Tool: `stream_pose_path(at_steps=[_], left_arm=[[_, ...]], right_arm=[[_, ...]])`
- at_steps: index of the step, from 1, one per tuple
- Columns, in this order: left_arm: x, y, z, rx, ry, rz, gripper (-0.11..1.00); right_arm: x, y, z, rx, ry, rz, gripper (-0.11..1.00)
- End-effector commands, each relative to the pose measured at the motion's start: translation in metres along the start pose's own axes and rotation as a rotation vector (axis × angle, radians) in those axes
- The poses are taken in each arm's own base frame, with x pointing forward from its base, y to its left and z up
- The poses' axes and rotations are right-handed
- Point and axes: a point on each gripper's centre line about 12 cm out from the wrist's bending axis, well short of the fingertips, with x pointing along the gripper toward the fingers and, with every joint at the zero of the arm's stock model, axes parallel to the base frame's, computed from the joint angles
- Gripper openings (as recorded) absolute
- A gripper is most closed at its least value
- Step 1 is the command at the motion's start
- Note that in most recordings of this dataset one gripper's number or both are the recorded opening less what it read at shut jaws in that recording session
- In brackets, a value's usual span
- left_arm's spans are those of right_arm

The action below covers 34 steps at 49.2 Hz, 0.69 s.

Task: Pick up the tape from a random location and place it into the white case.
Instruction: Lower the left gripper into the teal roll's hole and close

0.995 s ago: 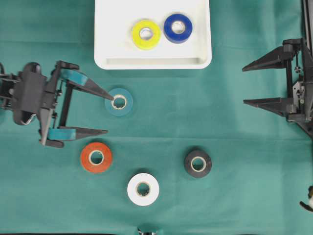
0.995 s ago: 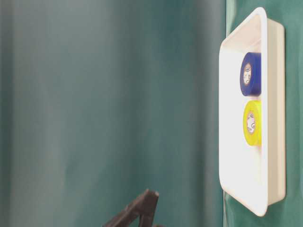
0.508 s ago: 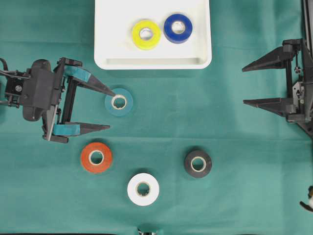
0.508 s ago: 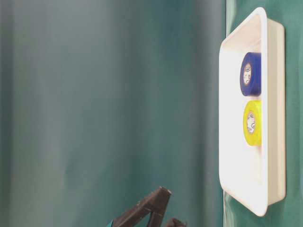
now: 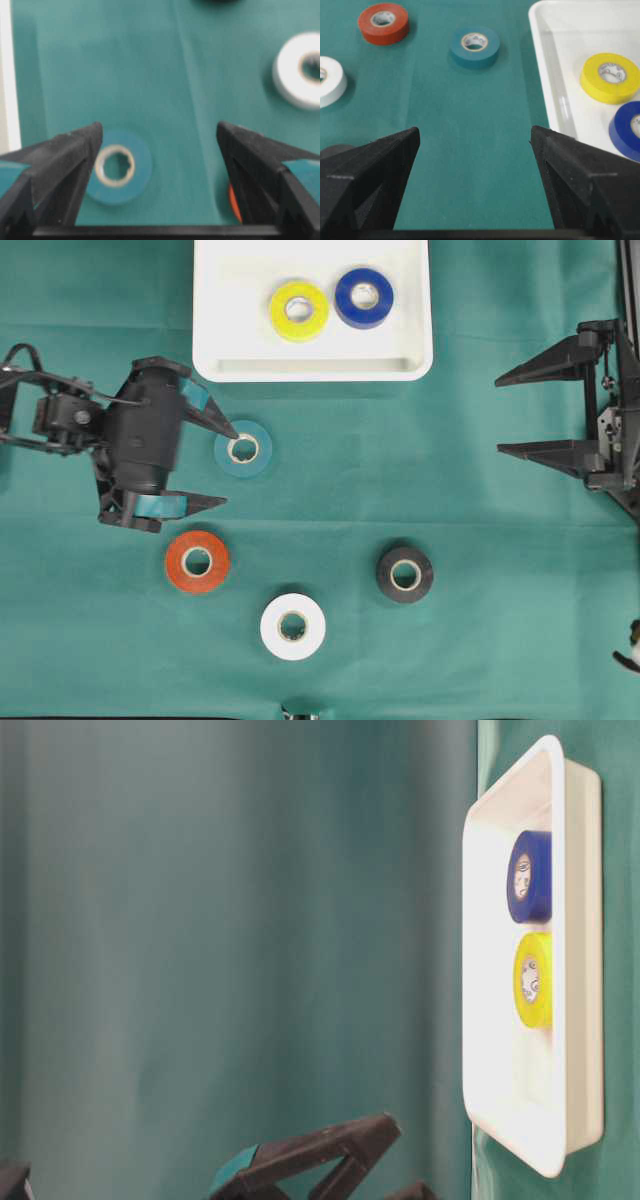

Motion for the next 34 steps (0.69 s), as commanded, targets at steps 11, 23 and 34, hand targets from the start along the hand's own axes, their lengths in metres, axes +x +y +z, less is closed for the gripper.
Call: stream_pose_path(at_steps=[11, 23, 34], left_arm=[[0.005, 0.006, 0.021, -0.004, 0.218, -0.012, 0.96], [0.011, 0.006, 0.026, -0.001, 0.303, -0.019, 0.96], [0.011, 0.006, 0.026, 0.000, 0.303, -0.018, 0.96]], right_arm=[[0.002, 0.001, 0.004, -0.001, -0.007, 0.002, 0.87], [0.002, 0.001, 0.004, -0.003, -0.004, 0.002, 0.87], [0.003, 0.000, 0.002, -0.003, 0.003, -0.001, 0.87]])
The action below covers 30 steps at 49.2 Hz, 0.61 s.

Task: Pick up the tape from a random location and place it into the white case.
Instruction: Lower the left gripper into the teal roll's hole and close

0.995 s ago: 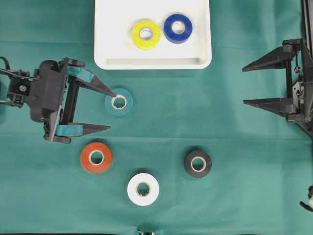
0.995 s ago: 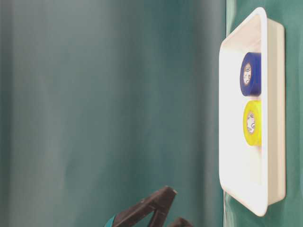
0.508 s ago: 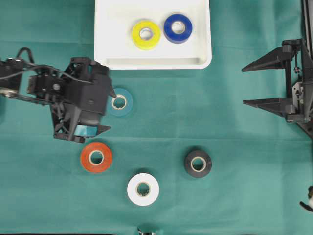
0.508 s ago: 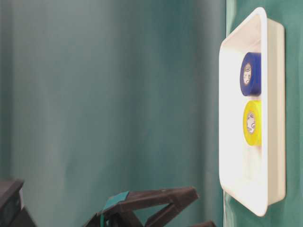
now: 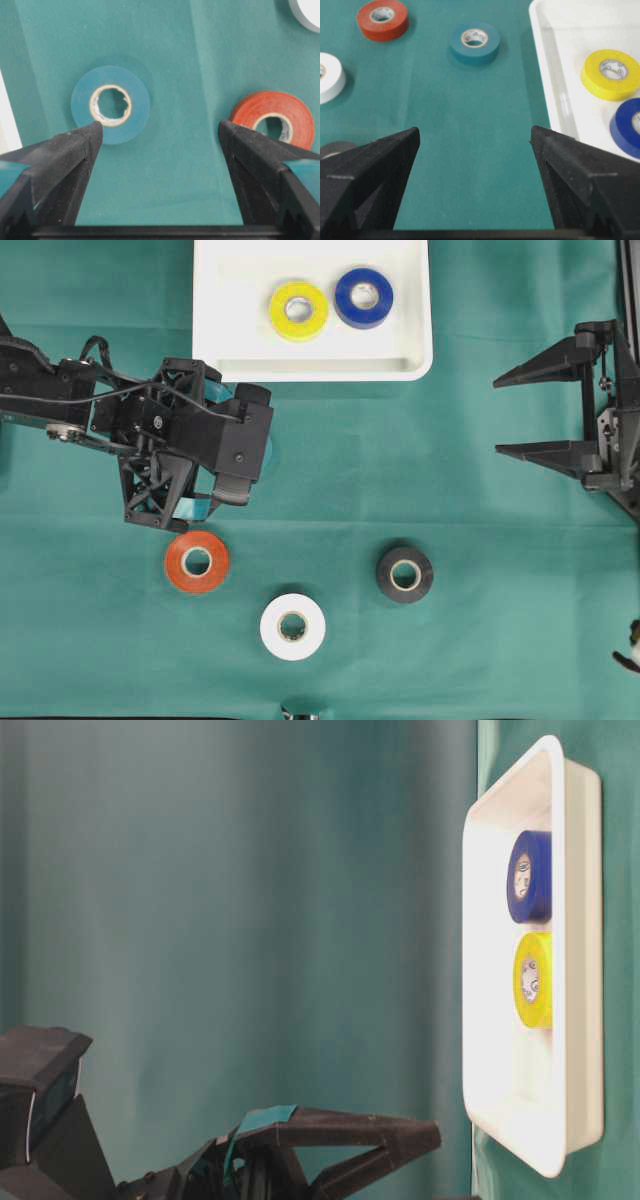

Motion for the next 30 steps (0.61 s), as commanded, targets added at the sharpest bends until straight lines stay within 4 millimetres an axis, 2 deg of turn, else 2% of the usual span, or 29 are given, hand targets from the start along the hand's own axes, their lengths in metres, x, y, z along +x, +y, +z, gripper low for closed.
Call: stream_pose_path(at_steps=[1, 17, 30], left_arm=[[-0.008, 0.002, 0.008, -0.002, -0.035, 0.007, 0.96], [-0.005, 0.002, 0.007, -0.002, -0.049, 0.008, 0.96], [0.017, 0.001, -0.004, -0.002, -0.056, 0.009, 0.96]], right_arm=[[0.001, 0.000, 0.003, -0.004, -0.006, 0.000, 0.87], [0.001, 0.000, 0.003, -0.004, -0.008, 0.001, 0.87], [0.001, 0.000, 0.003, -0.004, -0.003, 0.000, 0.87]])
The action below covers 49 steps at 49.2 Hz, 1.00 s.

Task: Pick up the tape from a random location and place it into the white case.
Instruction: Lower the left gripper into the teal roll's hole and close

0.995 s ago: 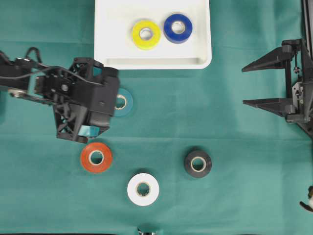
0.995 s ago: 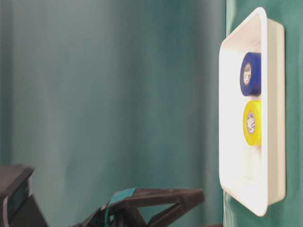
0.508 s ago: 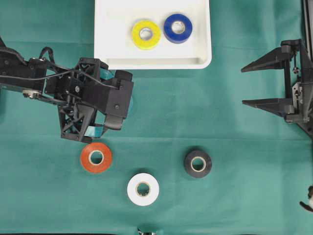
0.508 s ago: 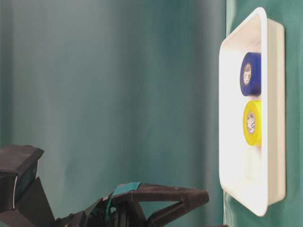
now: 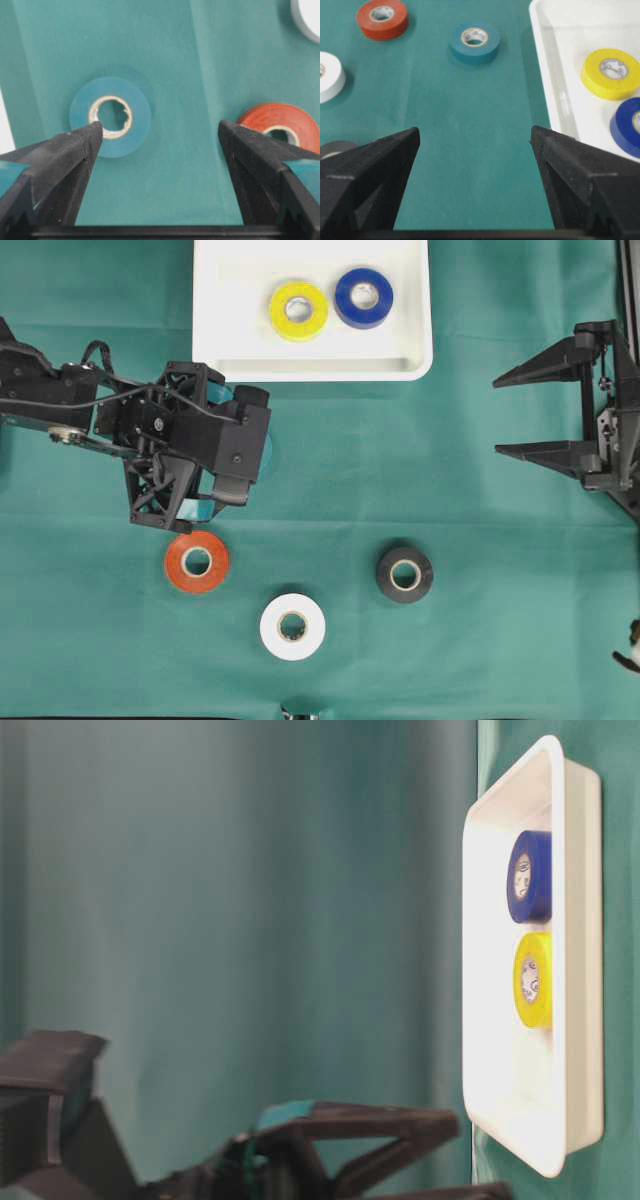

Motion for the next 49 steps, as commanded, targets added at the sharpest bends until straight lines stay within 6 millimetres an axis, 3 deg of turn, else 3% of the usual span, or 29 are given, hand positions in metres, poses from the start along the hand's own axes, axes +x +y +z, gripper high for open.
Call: stream_pose_path(at_steps=[1, 20, 49], left_arm=[[0.004, 0.001, 0.001, -0.002, -0.018, 0.005, 0.96], [0.051, 0.001, -0.016, -0.002, 0.039, 0.002, 0.96], [0.084, 0.008, -0.031, -0.017, 0.075, 0.010, 0.96]], right_arm=[[0.001, 0.000, 0.004, -0.004, -0.006, 0.000, 0.87], [0.003, 0.000, 0.002, -0.004, 0.004, -0.002, 0.87], [0.006, 0.000, -0.003, -0.005, 0.026, -0.005, 0.87]])
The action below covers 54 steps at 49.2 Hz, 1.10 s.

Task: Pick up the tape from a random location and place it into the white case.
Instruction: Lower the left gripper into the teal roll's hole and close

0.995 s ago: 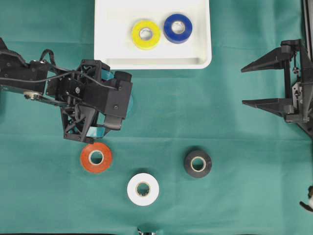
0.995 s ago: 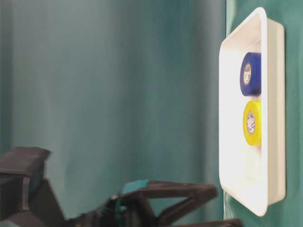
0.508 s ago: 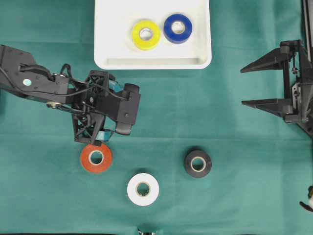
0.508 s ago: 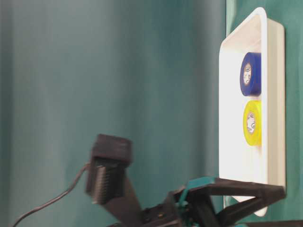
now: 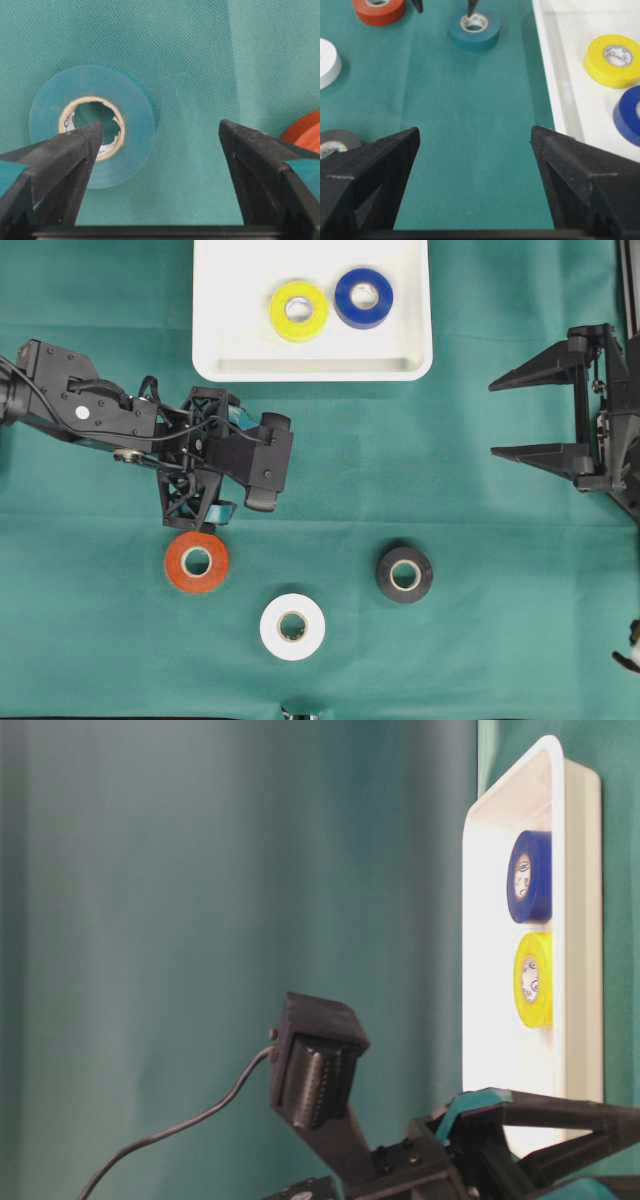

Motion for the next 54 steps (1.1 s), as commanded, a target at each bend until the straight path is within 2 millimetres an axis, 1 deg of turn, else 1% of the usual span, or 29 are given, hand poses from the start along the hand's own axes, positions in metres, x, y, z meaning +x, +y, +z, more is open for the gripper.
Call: stream_pose_path(at_steps=[1, 14, 29, 54], left_arm=[[-0.001, 0.003, 0.003, -0.003, -0.016, 0.007, 0.96], [0.011, 0.009, -0.002, -0.014, -0.005, 0.013, 0.96], [0.025, 0.009, -0.013, -0.017, 0.018, 0.011, 0.96], [0.025, 0.009, -0.013, -0.017, 0.010, 0.012, 0.96]], right_arm=[[0.001, 0.001, 0.004, -0.002, -0.010, 0.002, 0.87], [0.001, 0.001, 0.004, -0.002, -0.010, 0.002, 0.87], [0.001, 0.001, 0.004, -0.001, -0.010, 0.004, 0.87], [0.001, 0.001, 0.004, 0.001, -0.012, 0.003, 0.87]])
